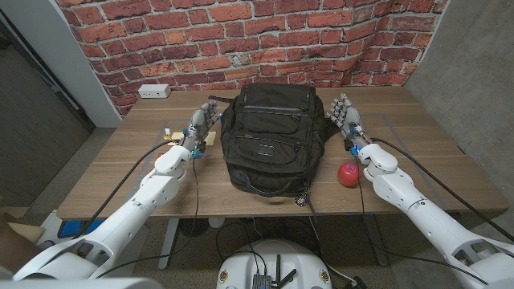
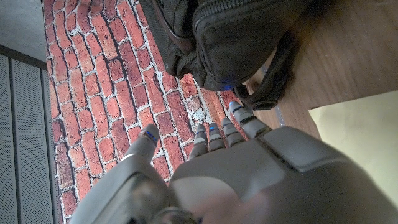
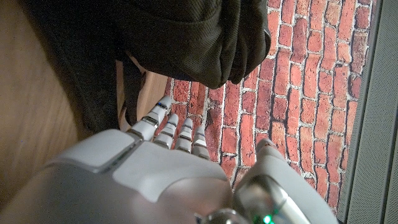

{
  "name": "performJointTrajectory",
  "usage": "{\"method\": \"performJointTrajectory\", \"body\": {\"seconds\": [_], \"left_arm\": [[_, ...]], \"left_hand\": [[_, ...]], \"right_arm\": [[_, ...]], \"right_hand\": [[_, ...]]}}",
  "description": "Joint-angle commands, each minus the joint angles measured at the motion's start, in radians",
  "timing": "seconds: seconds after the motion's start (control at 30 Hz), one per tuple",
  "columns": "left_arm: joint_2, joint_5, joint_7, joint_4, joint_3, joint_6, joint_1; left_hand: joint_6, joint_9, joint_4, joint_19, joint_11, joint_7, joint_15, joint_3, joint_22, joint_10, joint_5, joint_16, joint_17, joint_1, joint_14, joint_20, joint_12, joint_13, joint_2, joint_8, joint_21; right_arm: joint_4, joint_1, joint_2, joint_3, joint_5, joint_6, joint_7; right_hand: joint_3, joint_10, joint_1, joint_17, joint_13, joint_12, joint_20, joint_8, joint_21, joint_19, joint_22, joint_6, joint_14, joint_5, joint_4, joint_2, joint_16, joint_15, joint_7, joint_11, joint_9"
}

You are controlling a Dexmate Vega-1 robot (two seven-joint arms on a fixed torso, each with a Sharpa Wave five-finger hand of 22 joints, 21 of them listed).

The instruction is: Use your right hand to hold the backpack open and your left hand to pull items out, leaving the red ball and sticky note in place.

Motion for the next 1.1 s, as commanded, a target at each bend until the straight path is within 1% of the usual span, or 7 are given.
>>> {"method": "performJointTrajectory", "body": {"seconds": [0.03, 0.23, 0.47, 0.67, 0.8, 0.93, 1.1], "left_arm": [[0.017, 0.011, 0.044, -0.042, -0.013, 0.016, 0.015], [0.039, 0.012, 0.047, -0.071, -0.017, 0.042, 0.019], [0.036, 0.013, 0.053, -0.07, -0.02, 0.031, 0.024], [0.046, 0.02, 0.095, -0.108, -0.033, 0.037, 0.054], [0.055, 0.019, 0.108, -0.124, -0.039, 0.047, 0.066], [0.06, 0.02, 0.115, -0.132, -0.041, 0.055, 0.071], [0.056, 0.023, 0.109, -0.119, -0.038, 0.05, 0.062]], "left_hand": [[0.011, 0.004, -0.004, 0.01, 0.001, -0.003, -0.002, 0.007, 0.004, 0.013, 0.007, 0.007, 0.001, 0.007, 0.011, -0.043, 0.008, 0.002, 0.05, 0.008, 0.008], [0.013, 0.003, -0.01, 0.011, 0.001, -0.004, -0.003, 0.01, 0.004, 0.014, 0.007, 0.006, 0.0, 0.01, 0.011, -0.043, 0.009, 0.002, 0.049, 0.008, 0.008], [0.014, 0.003, -0.015, 0.01, -0.001, -0.005, -0.003, 0.012, 0.004, 0.014, 0.007, 0.005, 0.0, 0.013, 0.012, -0.044, 0.009, 0.002, 0.047, 0.008, 0.006], [0.016, 0.003, -0.021, 0.01, -0.002, -0.007, -0.004, 0.015, 0.004, 0.014, 0.006, 0.004, 0.0, 0.016, 0.012, -0.045, 0.009, 0.002, 0.046, 0.008, 0.006], [0.017, 0.003, -0.023, 0.01, -0.002, -0.008, -0.004, 0.016, 0.004, 0.014, 0.006, 0.004, 0.0, 0.016, 0.012, -0.044, 0.009, 0.002, 0.045, 0.008, 0.006], [0.019, 0.003, -0.025, 0.01, -0.001, -0.008, -0.004, 0.017, 0.004, 0.016, 0.006, 0.004, 0.0, 0.017, 0.012, -0.044, 0.009, 0.002, 0.045, 0.009, 0.006], [0.02, 0.003, -0.027, 0.011, -0.002, -0.01, -0.005, 0.018, 0.004, 0.019, 0.006, 0.005, 0.0, 0.017, 0.013, -0.044, 0.01, 0.002, 0.044, 0.009, 0.006]], "right_arm": [[-0.023, -0.013, -0.001, 0.007, 0.001, -0.004, -0.026], [-0.034, -0.011, -0.012, 0.006, -0.003, -0.019, -0.027], [-0.059, -0.013, -0.034, 0.005, -0.016, -0.038, -0.034], [-0.08, -0.01, -0.059, -0.003, -0.039, -0.061, -0.039], [-0.108, -0.023, -0.074, -0.001, -0.055, -0.064, -0.055], [-0.116, -0.032, -0.078, 0.005, -0.054, -0.057, -0.058], [-0.156, -0.056, -0.099, 0.013, -0.067, -0.056, -0.073]], "right_hand": [[0.009, 0.007, -0.002, -0.001, 0.003, 0.007, -0.007, 0.006, 0.001, 0.002, 0.004, 0.011, 0.001, 0.007, 0.0, 0.016, 0.005, -0.022, -0.005, 0.0, 0.001], [0.011, 0.008, 0.0, -0.005, 0.002, 0.007, -0.009, 0.006, -0.004, 0.002, 0.004, 0.014, 0.002, 0.007, -0.002, 0.016, 0.005, -0.023, -0.005, 0.0, 0.001], [0.013, 0.01, 0.001, -0.009, 0.002, 0.007, -0.01, 0.006, -0.008, 0.002, 0.004, 0.015, 0.002, 0.008, -0.004, 0.016, 0.005, -0.024, -0.007, 0.0, 0.001], [0.018, 0.018, 0.007, -0.017, 0.001, 0.01, -0.01, 0.008, -0.013, 0.005, 0.004, 0.023, 0.007, 0.009, -0.008, 0.019, 0.007, -0.023, -0.005, -0.002, 0.001], [0.02, 0.023, 0.01, -0.021, 0.0, 0.011, -0.012, 0.008, -0.015, 0.009, 0.004, 0.026, 0.013, 0.009, -0.011, 0.019, 0.009, -0.027, -0.006, -0.002, 0.001], [0.022, 0.028, 0.013, -0.026, 0.0, 0.012, -0.012, 0.009, -0.018, 0.013, 0.004, 0.031, 0.016, 0.009, -0.015, 0.019, 0.01, -0.028, -0.006, -0.004, 0.002], [0.024, 0.031, 0.014, -0.029, 0.0, 0.013, -0.012, 0.009, -0.02, 0.015, 0.004, 0.031, 0.018, 0.009, -0.016, 0.019, 0.01, -0.028, -0.006, -0.004, 0.002]]}}
